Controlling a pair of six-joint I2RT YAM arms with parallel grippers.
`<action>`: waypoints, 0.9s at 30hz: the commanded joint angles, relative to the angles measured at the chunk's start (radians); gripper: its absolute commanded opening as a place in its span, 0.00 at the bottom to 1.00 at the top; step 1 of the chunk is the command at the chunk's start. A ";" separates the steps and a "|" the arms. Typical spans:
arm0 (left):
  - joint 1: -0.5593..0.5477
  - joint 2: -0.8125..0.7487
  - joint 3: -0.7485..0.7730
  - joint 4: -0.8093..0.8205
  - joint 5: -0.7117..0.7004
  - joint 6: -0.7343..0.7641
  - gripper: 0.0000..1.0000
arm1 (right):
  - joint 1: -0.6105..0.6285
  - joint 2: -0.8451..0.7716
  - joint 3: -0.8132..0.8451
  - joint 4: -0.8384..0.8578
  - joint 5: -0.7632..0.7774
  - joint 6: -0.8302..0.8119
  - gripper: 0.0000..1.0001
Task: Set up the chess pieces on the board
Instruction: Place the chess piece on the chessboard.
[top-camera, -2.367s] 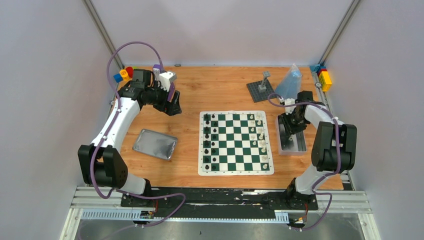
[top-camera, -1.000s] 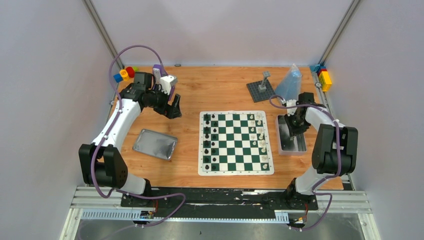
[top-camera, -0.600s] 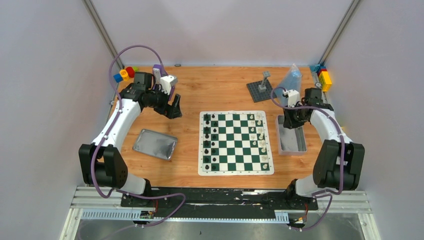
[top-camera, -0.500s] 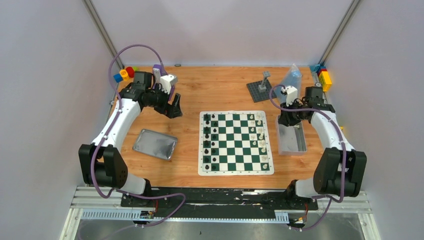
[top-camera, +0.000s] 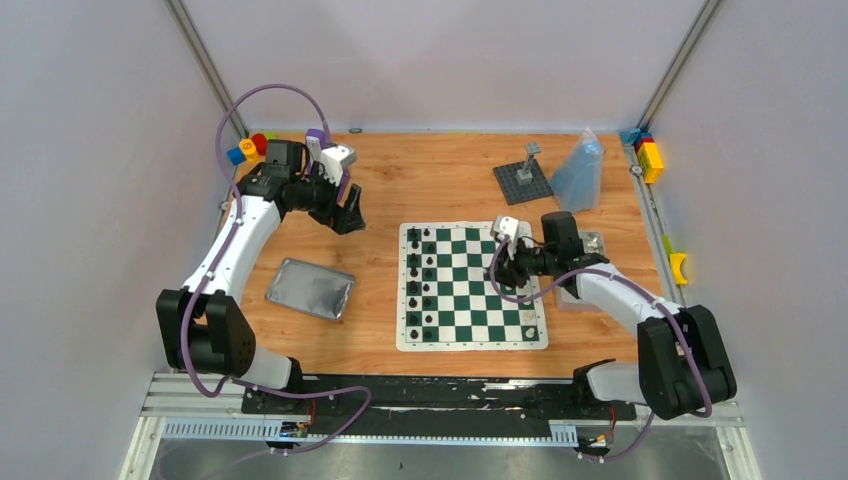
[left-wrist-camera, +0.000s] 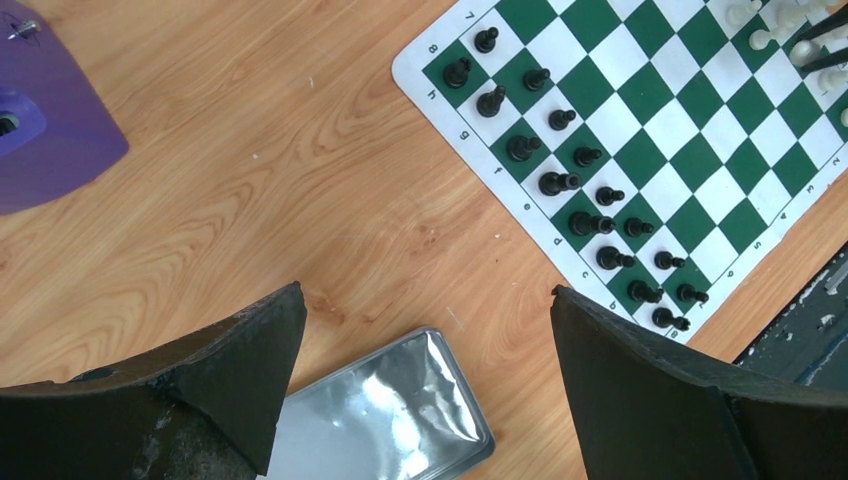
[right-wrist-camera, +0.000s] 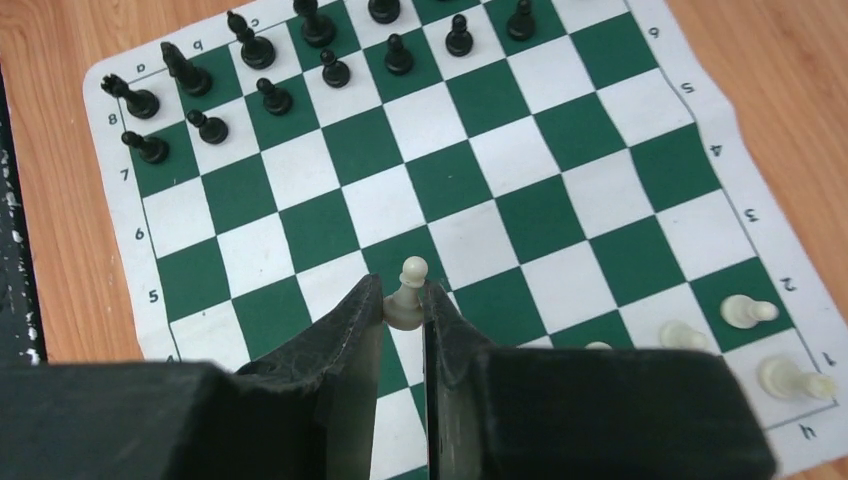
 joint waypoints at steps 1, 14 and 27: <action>0.006 -0.013 0.029 0.035 0.020 0.032 1.00 | 0.038 -0.033 -0.092 0.322 -0.057 0.030 0.02; 0.006 -0.003 -0.027 0.082 0.012 0.008 1.00 | 0.174 0.012 -0.094 0.423 -0.043 0.250 0.02; 0.005 -0.011 -0.047 0.087 -0.013 0.005 1.00 | 0.318 0.112 -0.251 0.787 0.063 0.259 0.02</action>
